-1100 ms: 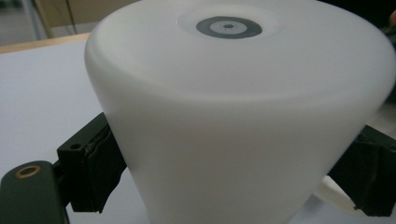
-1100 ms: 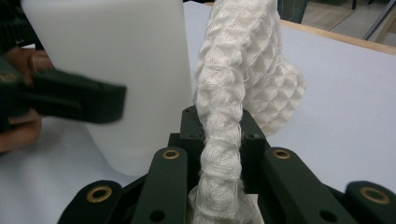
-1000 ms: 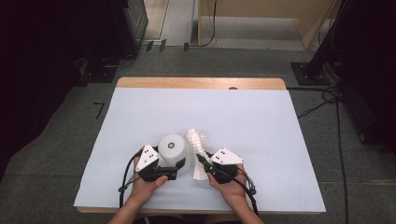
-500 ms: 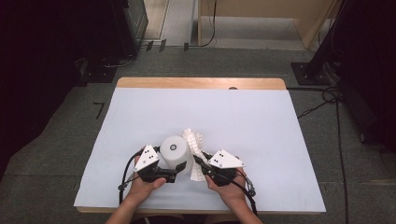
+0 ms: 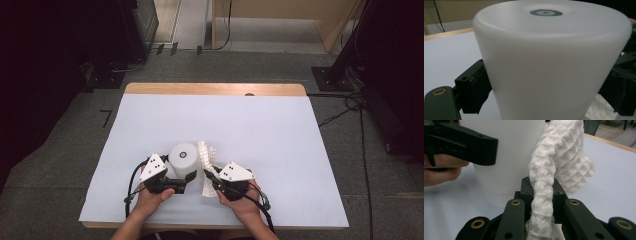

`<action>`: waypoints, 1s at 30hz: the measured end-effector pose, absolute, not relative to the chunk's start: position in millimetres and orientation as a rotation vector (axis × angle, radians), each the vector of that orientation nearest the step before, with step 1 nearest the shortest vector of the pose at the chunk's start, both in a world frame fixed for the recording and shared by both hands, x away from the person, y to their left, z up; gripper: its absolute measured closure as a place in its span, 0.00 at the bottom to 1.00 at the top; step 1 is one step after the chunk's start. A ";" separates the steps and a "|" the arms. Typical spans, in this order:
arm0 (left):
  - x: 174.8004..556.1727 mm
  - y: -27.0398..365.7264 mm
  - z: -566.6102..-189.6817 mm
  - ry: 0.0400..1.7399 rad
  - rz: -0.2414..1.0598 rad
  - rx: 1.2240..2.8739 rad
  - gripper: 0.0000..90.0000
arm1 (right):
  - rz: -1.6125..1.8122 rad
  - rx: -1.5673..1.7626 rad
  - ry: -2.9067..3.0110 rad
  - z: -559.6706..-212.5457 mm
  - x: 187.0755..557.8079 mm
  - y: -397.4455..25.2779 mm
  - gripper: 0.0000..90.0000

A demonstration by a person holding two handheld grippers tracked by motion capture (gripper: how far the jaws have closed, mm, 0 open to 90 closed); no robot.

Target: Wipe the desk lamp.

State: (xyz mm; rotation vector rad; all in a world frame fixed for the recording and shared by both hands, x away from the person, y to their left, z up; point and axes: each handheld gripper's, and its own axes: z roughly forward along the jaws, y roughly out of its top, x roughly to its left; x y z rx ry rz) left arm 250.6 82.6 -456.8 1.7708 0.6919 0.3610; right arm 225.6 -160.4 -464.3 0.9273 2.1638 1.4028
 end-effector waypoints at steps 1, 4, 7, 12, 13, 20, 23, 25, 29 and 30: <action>250.5 81.4 -457.6 0.689 0.358 1.776 0.10 | 1.400 0.932 2.160 -463.9 225.6 -161.1 0.87; 249.8 76.3 -461.3 0.677 0.372 1.804 0.10 | 1.420 0.937 2.133 -459.0 224.3 -164.1 0.87; 249.7 72.8 -464.2 0.673 0.388 1.824 0.10 | 1.443 0.925 2.099 -450.9 221.6 -165.8 0.87; 251.8 73.4 -464.0 0.691 0.413 1.815 0.10 | 1.471 0.901 2.077 -445.0 217.1 -167.1 0.87; 252.3 73.7 -464.4 0.696 0.425 1.819 0.10 | 1.469 0.898 2.083 -445.5 217.0 -166.9 0.87; 251.2 76.9 -461.6 0.689 0.428 1.774 0.10 | 1.422 0.954 2.153 -464.5 224.2 -162.6 0.87; 252.4 76.2 -464.1 0.694 0.431 1.788 0.10 | 1.423 0.969 2.145 -465.1 226.9 -166.0 0.87; 253.3 75.4 -466.3 0.699 0.437 1.802 0.10 | 1.432 0.977 2.123 -463.1 227.5 -169.3 0.87; 253.9 73.8 -469.1 0.702 0.441 1.807 0.10 | 1.431 1.015 2.087 -461.1 228.5 -175.5 0.86; 254.1 73.4 -469.9 0.701 0.443 1.812 0.10 | 1.435 1.029 2.081 -461.6 229.6 -177.3 0.86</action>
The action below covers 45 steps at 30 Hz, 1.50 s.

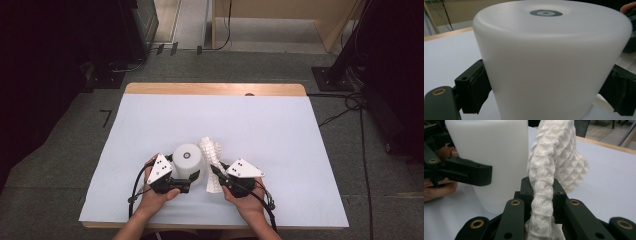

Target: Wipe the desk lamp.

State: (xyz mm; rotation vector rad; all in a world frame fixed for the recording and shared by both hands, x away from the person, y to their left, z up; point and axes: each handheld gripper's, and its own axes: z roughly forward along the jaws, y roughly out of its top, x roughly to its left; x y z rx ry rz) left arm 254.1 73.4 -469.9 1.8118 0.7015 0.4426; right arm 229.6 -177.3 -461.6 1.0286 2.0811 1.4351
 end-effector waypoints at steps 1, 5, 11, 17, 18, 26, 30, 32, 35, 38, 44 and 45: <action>254.4 72.7 -471.8 0.704 0.445 1.820 0.10 | 1.433 1.033 2.079 -462.0 230.1 -178.3 0.86; 254.9 70.3 -478.4 0.708 0.465 1.861 0.09 | 1.426 1.045 2.074 -463.1 230.6 -179.9 0.86; 251.0 67.6 -478.4 0.721 0.486 1.866 0.09 | 1.419 1.042 2.071 -463.6 231.6 -182.0 0.86; 240.3 61.4 -472.0 0.818 0.537 1.810 0.07 | 1.409 1.057 2.055 -464.2 233.8 -182.6 0.85; 239.5 58.7 -471.8 0.841 0.543 1.814 0.07 | 1.402 1.061 2.047 -465.1 234.4 -182.2 0.84; 238.3 53.1 -470.8 0.901 0.561 1.814 0.09 | 1.398 1.062 2.061 -467.9 234.0 -180.1 0.84; 244.9 64.7 -468.3 0.878 0.437 1.774 0.10 | 1.401 1.040 2.084 -468.4 232.3 -175.6 0.85; 246.9 71.1 -464.9 0.856 0.395 1.742 0.10 | 1.407 1.025 2.100 -468.9 231.6 -172.8 0.85; 248.6 78.4 -459.5 0.807 0.340 1.710 0.10 | 1.414 0.997 2.126 -470.2 230.1 -168.0 0.85; 248.5 78.0 -458.6 0.780 0.329 1.729 0.10 | 1.421 0.981 2.131 -468.3 227.5 -164.3 0.85; 246.7 68.5 -463.6 0.763 0.345 1.788 0.10 | 1.442 0.941 2.081 -453.4 219.8 -165.0 0.85; 246.1 67.0 -464.4 0.762 0.346 1.791 0.10 | 1.450 0.931 2.072 -450.7 219.3 -166.0 0.85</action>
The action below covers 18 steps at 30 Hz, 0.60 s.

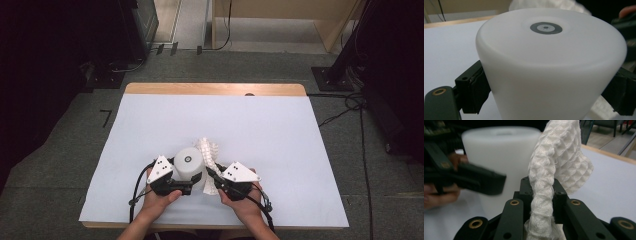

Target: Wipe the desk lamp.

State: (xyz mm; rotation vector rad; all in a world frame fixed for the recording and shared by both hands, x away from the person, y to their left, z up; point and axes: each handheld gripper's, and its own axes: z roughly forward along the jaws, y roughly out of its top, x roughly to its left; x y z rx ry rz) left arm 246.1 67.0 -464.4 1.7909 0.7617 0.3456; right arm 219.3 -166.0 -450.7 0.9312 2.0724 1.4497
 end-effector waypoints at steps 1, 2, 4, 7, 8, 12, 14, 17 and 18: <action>245.6 66.6 -464.1 0.758 0.348 1.792 0.10 | 1.462 0.922 2.057 -446.6 218.1 -167.4 0.85; 245.0 66.8 -463.1 0.753 0.352 1.787 0.10 | 1.472 0.917 2.051 -444.2 217.3 -168.3 0.85; 244.9 69.4 -459.5 0.747 0.359 1.773 0.10 | 1.480 0.912 2.054 -443.9 217.1 -168.4 0.85; 246.0 75.7 -454.5 0.747 0.356 1.735 0.10 | 1.453 0.925 2.095 -453.0 219.9 -165.0 0.85; 246.7 78.2 -453.1 0.752 0.352 1.717 0.10 | 1.443 0.936 2.109 -456.3 221.1 -163.7 0.85; 247.4 78.5 -453.2 0.741 0.348 1.722 0.10 | 1.410 0.970 2.160 -467.7 226.2 -161.4 0.85; 246.9 76.1 -454.6 0.731 0.342 1.736 0.10 | 1.410 0.971 2.148 -465.8 226.2 -162.7 0.86; 244.5 68.9 -458.8 0.704 0.371 1.780 0.10 | 1.437 0.974 2.114 -458.4 224.5 -167.0 0.86; 243.8 67.0 -460.0 0.694 0.383 1.796 0.10 | 1.445 0.971 2.102 -455.2 223.4 -168.0 0.86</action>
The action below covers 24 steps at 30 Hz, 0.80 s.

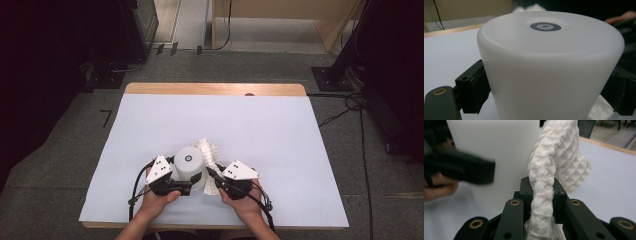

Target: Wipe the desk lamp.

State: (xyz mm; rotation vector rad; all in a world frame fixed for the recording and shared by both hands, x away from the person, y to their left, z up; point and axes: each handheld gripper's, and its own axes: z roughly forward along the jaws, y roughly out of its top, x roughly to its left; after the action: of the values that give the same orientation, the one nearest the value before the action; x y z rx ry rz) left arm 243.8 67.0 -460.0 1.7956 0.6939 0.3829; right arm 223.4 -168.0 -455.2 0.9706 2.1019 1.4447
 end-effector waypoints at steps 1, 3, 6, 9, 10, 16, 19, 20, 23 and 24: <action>243.3 65.7 -460.8 0.689 0.391 1.805 0.10 | 1.452 0.964 2.088 -452.2 222.4 -169.0 0.85; 243.5 65.8 -460.7 0.684 0.386 1.800 0.10 | 1.469 0.950 2.068 -447.4 220.7 -171.1 0.85; 244.6 67.0 -459.4 0.687 0.392 1.784 0.10 | 1.467 0.945 2.076 -448.5 221.2 -171.5 0.85; 247.4 67.0 -462.5 0.697 0.441 1.802 0.10 | 1.445 0.954 2.090 -453.8 223.5 -171.8 0.85; 249.5 66.9 -465.7 0.697 0.451 1.824 0.10 | 1.444 0.962 2.089 -454.9 224.2 -172.2 0.85; 252.0 68.3 -473.3 0.698 0.455 1.838 0.10 | 1.438 0.995 2.091 -459.0 226.6 -174.5 0.85; 247.2 67.1 -476.0 0.697 0.517 1.827 0.09 | 1.431 0.990 2.098 -461.1 227.4 -173.9 0.85; 246.6 66.5 -475.8 0.707 0.523 1.826 0.07 | 1.429 0.992 2.101 -462.0 227.4 -173.5 0.85; 245.1 63.9 -473.7 0.769 0.523 1.815 0.04 | 1.411 1.001 2.105 -464.8 228.0 -173.5 0.84; 244.1 62.7 -473.8 0.788 0.524 1.813 0.04 | 1.410 1.004 2.105 -466.0 229.0 -174.2 0.84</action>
State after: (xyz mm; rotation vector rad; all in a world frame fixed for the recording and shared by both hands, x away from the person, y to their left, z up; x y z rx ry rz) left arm 244.1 62.7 -473.8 1.8128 0.7880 0.5242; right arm 229.0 -174.2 -466.0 1.0041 2.1055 1.4097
